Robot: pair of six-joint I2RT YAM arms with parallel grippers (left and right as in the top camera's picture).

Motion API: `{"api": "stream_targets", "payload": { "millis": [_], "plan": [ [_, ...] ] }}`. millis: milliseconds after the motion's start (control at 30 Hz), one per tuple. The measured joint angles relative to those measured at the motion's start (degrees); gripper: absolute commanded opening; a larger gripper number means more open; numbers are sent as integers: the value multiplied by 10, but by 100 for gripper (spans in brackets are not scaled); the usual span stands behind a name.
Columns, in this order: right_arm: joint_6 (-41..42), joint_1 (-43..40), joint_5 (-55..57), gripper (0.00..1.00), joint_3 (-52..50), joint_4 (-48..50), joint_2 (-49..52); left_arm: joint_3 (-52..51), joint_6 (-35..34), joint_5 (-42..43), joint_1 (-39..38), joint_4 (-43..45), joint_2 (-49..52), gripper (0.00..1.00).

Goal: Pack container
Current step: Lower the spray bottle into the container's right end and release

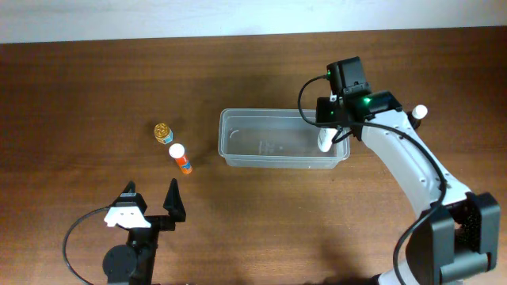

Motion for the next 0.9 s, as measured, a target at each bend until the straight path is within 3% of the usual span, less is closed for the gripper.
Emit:
{"api": "stream_targets", "payload": {
  "millis": [900],
  "plan": [
    [23,0,24,23,0,18,29,0,0,0,0,0,0,99]
  ]
}}
